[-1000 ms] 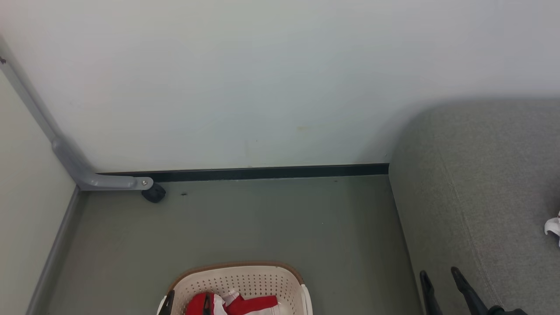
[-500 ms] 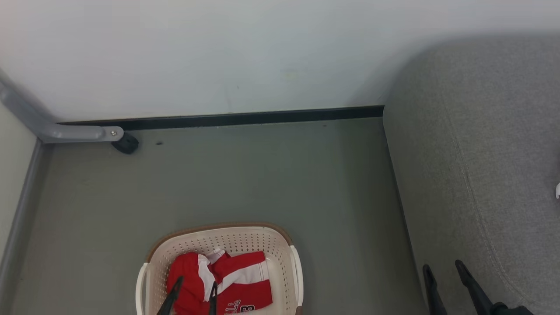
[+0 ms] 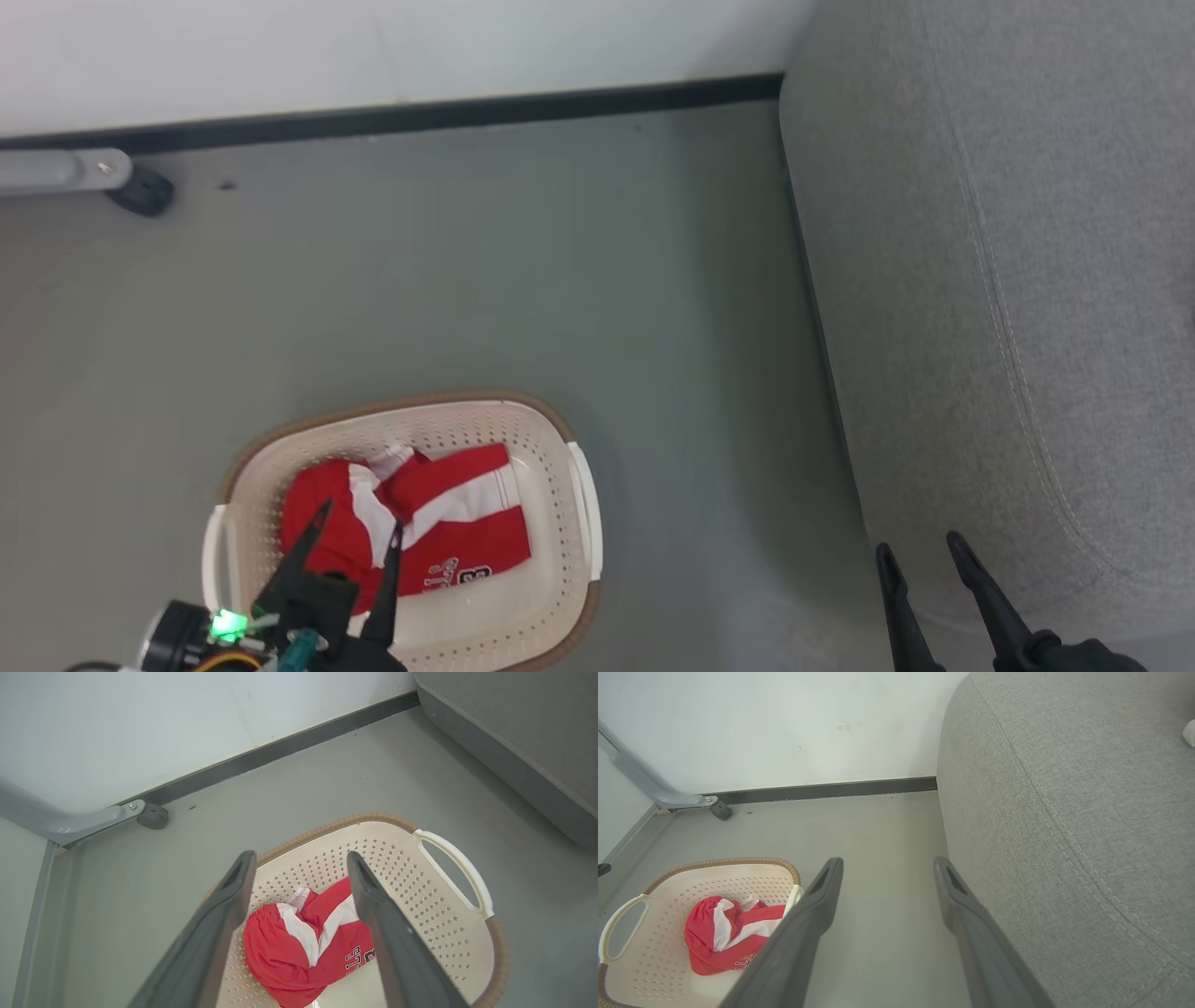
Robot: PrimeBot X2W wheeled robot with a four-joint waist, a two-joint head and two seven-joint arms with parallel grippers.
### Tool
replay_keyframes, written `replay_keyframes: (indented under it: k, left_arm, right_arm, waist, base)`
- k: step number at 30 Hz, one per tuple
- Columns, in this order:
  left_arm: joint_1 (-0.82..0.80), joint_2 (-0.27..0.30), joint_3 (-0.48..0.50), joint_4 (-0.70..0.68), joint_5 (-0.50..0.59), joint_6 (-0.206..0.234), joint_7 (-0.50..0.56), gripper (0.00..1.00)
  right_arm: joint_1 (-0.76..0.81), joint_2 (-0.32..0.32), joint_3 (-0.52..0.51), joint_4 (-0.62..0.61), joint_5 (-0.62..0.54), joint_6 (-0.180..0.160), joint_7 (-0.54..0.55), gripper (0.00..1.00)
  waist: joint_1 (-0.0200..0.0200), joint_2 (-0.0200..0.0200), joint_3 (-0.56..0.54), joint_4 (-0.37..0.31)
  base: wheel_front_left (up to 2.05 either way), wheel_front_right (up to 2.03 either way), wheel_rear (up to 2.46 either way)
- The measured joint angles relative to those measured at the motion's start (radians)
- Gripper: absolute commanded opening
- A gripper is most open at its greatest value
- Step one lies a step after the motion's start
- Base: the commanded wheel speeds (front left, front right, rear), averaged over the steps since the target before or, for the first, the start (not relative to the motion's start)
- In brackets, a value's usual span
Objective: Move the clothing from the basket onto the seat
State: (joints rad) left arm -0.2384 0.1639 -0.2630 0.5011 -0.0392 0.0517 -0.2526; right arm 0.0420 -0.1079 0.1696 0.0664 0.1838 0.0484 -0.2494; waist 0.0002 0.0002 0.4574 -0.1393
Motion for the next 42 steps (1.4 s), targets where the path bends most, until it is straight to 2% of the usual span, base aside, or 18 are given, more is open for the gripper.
replay_keyframes:
  k: [6,14,25,30,33,42]
  left_arm:
    - [-0.114,0.042,0.003,0.090,0.035,-0.001,0.026,1.00]
    - [-0.268,0.073,-0.002,0.205,0.060,-0.026,0.100,1.00]
    - [-0.424,0.089,0.013,0.362,0.072,-0.016,0.191,1.00]
    - [-0.473,0.088,0.000,0.419,0.098,-0.006,0.216,1.00]
    - [-0.512,0.078,-0.002,0.450,0.109,0.012,0.242,1.00]
    - [-0.606,0.056,0.036,0.539,0.111,0.055,0.329,1.00]
  right_arm:
    - [-0.034,0.012,0.003,-0.026,-0.005,0.000,0.000,1.00]
    - [-0.082,0.028,0.008,-0.069,-0.009,-0.004,0.000,1.00]
    - [-0.125,0.044,0.008,-0.092,-0.010,-0.009,0.000,1.00]
    - [-0.135,0.047,0.018,-0.092,-0.018,-0.013,0.000,1.00]
    - [-0.136,0.048,0.032,-0.094,-0.030,-0.003,0.000,1.00]
    - [-0.135,0.052,0.039,-0.119,-0.037,0.000,0.000,1.00]
  waist:
    - [-0.0001,0.0000,0.088,-0.042]
    - [0.0000,0.0000,0.211,-0.085]
    - [0.0000,0.0001,0.374,-0.121]
    - [0.0000,0.0001,0.421,-0.128]
    - [-0.0002,0.0000,0.440,-0.129]
    - [-0.0001,0.0000,0.473,-0.125]
  base:
    - [0.00,0.00,0.00]
    - [0.00,0.00,0.00]
    - [0.00,0.00,0.00]
    - [0.00,0.00,0.00]
    - [0.00,0.00,0.00]
    - [0.00,0.00,0.00]
